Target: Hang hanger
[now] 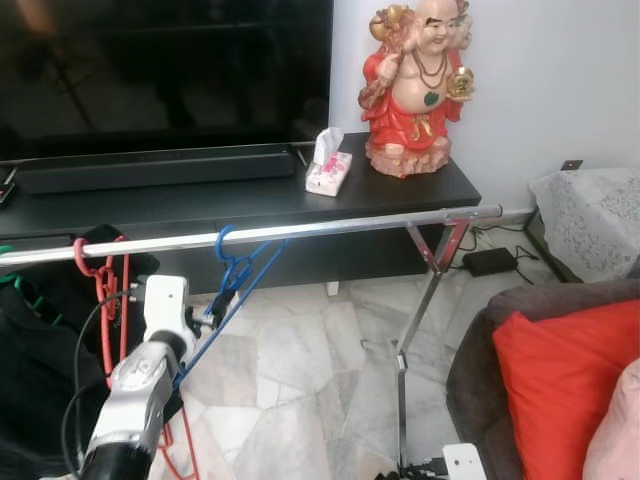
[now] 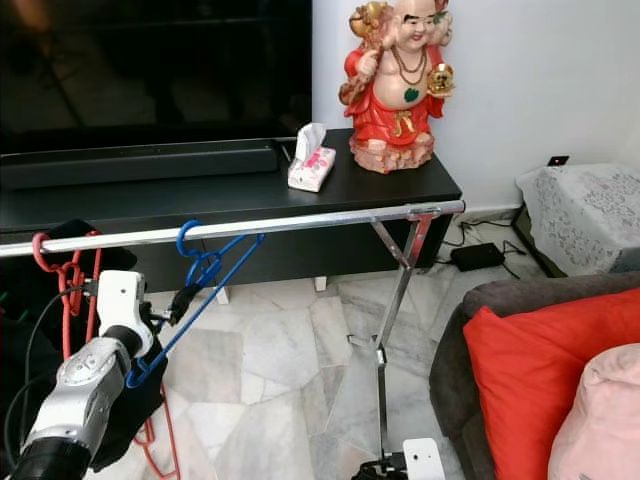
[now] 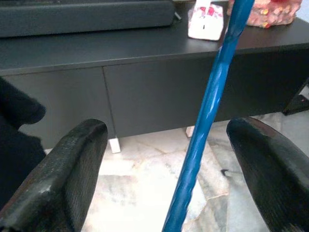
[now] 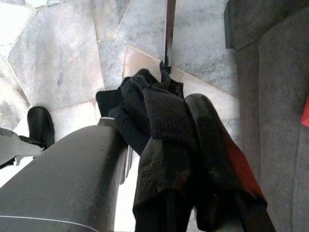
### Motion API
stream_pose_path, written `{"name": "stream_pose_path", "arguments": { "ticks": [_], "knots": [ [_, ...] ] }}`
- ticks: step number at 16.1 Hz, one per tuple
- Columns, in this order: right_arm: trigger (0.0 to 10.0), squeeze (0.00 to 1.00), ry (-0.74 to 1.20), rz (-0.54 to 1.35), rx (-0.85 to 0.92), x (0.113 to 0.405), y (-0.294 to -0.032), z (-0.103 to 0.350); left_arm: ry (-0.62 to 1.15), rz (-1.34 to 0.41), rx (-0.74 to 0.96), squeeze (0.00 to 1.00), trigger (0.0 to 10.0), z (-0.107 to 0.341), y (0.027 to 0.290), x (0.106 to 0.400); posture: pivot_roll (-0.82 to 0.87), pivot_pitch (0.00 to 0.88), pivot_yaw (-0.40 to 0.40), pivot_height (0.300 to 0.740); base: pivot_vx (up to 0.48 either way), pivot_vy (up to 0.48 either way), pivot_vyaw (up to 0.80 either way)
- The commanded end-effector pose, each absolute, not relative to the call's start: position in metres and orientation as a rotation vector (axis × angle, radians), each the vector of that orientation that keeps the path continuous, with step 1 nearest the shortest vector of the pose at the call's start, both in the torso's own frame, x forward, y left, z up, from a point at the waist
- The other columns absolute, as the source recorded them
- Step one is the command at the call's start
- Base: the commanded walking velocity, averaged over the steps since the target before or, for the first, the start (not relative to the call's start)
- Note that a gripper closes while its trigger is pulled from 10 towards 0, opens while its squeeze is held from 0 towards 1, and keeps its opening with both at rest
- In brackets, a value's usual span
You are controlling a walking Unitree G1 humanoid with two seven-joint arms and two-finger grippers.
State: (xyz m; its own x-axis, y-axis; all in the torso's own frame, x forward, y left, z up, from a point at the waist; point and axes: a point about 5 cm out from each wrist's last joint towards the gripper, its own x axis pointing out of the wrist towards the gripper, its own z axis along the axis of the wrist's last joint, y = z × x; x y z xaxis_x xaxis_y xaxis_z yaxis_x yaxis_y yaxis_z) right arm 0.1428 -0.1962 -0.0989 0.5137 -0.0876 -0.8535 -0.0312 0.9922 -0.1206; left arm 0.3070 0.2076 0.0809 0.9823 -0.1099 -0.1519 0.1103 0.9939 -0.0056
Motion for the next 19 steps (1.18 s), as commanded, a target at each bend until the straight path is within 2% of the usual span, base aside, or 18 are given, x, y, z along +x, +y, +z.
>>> {"name": "stream_pose_path", "arguments": {
  "ticks": [1,4,8,9,10,11,13,15,19],
  "knots": [
    [10.0,0.00,1.029,-0.032,-0.131,0.145,-0.196,-0.098,0.152,-0.131,0.006,0.00,10.0,0.078,0.204,0.310,-0.14,0.000,-0.023,0.740,0.000,0.000,0.00],
    [10.0,0.00,1.029,-0.029,-0.131,0.144,-0.195,-0.099,0.145,-0.182,0.045,0.00,10.0,0.077,0.194,0.320,-0.14,0.000,-0.025,0.740,0.000,0.000,0.00],
    [10.0,0.00,1.022,-0.042,-0.128,0.144,-0.195,-0.098,0.138,-0.184,0.094,0.00,10.0,0.077,0.193,0.329,-0.16,0.000,-0.013,0.740,0.000,0.000,0.00],
    [10.0,0.00,1.021,-0.045,-0.128,0.144,-0.195,-0.098,0.135,-0.186,0.102,0.00,7.9,0.076,0.193,0.330,-0.16,0.000,-0.014,0.740,0.000,0.000,0.00],
    [10.0,0.00,1.023,-0.051,-0.132,0.144,-0.196,-0.098,0.174,-0.189,0.158,0.00,6.3,0.069,0.193,0.328,-0.16,0.000,-0.013,0.740,0.000,0.000,0.00],
    [10.0,0.00,1.021,-0.059,-0.133,0.145,-0.197,-0.098,0.185,-0.188,0.165,0.00,6.5,0.066,0.194,0.327,-0.16,0.000,-0.013,0.740,0.000,0.000,0.00],
    [10.0,0.00,1.016,-0.090,-0.133,0.144,-0.204,-0.097,0.187,-0.174,0.153,0.00,4.8,0.062,0.196,0.326,-0.17,0.000,-0.011,0.740,0.000,0.000,0.00],
    [10.0,0.00,1.022,-0.087,-0.129,0.143,-0.205,-0.097,0.171,-0.141,0.131,0.00,0.0,0.063,0.198,0.327,-0.17,0.000,-0.010,0.740,0.000,0.000,0.00],
    [10.0,0.00,1.022,-0.078,-0.130,0.142,-0.205,-0.098,0.127,-0.121,0.074,0.00,0.0,0.067,0.192,0.331,-0.16,0.000,-0.014,0.740,0.000,0.000,0.00]
  ]
}}
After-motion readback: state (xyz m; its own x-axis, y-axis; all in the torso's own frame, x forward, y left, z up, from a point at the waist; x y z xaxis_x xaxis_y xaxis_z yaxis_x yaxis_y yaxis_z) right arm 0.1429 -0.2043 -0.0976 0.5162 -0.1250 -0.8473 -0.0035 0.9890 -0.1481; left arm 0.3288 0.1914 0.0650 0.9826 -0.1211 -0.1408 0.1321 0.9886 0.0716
